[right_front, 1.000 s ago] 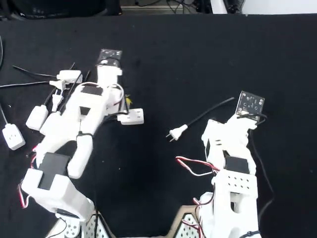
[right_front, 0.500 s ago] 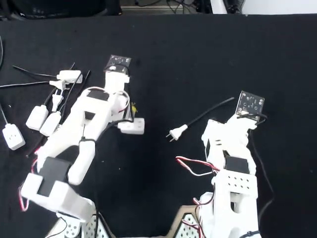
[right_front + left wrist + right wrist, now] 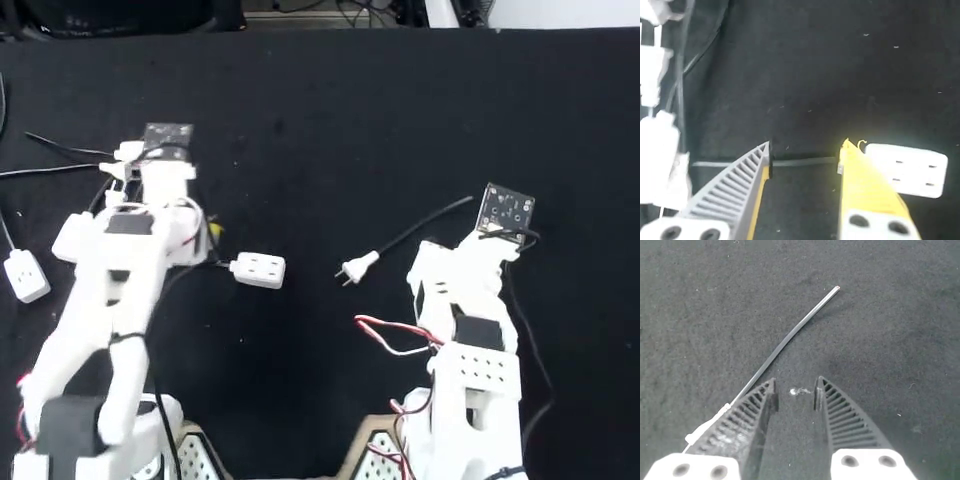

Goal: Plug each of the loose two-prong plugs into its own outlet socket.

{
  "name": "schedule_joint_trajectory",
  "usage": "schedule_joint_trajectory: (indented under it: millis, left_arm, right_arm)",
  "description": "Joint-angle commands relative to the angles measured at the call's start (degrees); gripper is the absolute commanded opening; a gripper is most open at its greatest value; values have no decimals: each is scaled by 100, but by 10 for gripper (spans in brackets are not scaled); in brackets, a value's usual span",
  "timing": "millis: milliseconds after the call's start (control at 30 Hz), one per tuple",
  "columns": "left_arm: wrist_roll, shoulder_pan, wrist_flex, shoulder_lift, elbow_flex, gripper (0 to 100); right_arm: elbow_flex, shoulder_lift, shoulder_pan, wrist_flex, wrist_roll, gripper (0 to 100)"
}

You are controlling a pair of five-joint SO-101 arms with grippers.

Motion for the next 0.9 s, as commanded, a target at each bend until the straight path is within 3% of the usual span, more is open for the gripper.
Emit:
schedule_joint_trajectory:
  millis: [0, 167, 333, 567, 700, 867]
  left_arm:
    - [-246, -330, -255, -431, 462, 224]
    - [-105, -752, -1134, -176, 998, 224]
    - [580, -796, -1125, 290, 998, 224]
    - [659, -1376, -1116, 580, 1007, 223]
    - [1081, -1807, -659, 299, 796, 223]
    - [1213, -1895, -659, -246, 1059, 223]
  right_arm:
    - [-418, -154, 88, -141, -35, 121]
    - [-418, -154, 88, -132, -35, 123]
    - [-444, -110, -202, -105, 62, 123]
    - [-743, -110, -501, 273, 782, 123]
    - [-1402, -101, -492, 1037, 809, 123]
    - [-1886, 514, -554, 1319, 818, 123]
